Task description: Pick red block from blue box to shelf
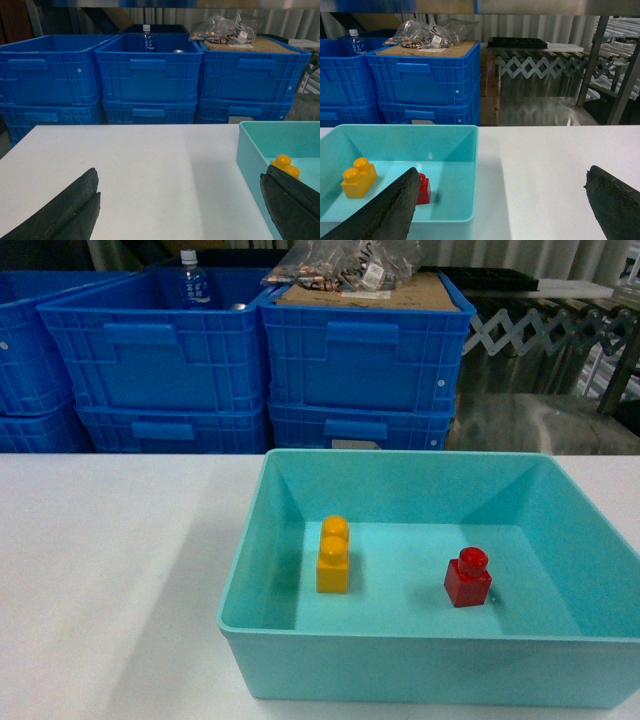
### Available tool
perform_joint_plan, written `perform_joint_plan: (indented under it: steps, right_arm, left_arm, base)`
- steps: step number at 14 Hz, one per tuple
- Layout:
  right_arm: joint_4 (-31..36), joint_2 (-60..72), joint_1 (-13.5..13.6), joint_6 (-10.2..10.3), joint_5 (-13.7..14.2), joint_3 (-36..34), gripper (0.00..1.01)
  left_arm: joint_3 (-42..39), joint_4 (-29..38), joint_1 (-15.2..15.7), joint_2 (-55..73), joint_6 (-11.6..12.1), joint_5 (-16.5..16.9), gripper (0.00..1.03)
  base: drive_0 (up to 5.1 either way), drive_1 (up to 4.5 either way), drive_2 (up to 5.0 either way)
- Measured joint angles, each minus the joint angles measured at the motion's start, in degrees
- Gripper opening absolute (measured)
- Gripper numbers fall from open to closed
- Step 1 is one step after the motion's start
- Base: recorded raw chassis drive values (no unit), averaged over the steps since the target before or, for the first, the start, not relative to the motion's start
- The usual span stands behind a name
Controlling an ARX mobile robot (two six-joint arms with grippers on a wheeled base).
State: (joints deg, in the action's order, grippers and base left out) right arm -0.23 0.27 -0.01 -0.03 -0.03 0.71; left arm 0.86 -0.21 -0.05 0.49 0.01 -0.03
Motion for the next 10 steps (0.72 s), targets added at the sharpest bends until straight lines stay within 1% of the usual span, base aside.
perform_joint_plan:
  steps: [7,8,9,10]
  right_arm:
    - [0.0,0.0,0.0,0.0,0.0,0.0,0.98]
    - [-4.4,1.8,-2.2,-1.1,-5.9,1.2,0.98]
    - [-3.3,9.2,-3.7,-2.0,-11.9,2.6,0.98]
    - [0.0,15.7,-2.3,-1.9,-14.2,4.5,0.98]
  left_arm:
    - [0.0,0.0,0.0,0.0,0.0,0.0,0.98]
    - [0.0,0.0,0.0,0.0,0.0,-0.1,0.98]
    - [0.0,0.0,0.0,0.0,0.0,0.0,0.98]
    - [0.0,0.0,0.0,0.0,0.0,0.0,0.98]
  base:
    - [0.0,0.00,0.0]
    - [0.0,0.00,0.0]
    - [0.0,0.00,0.0]
    - [0.0,0.00,0.0]
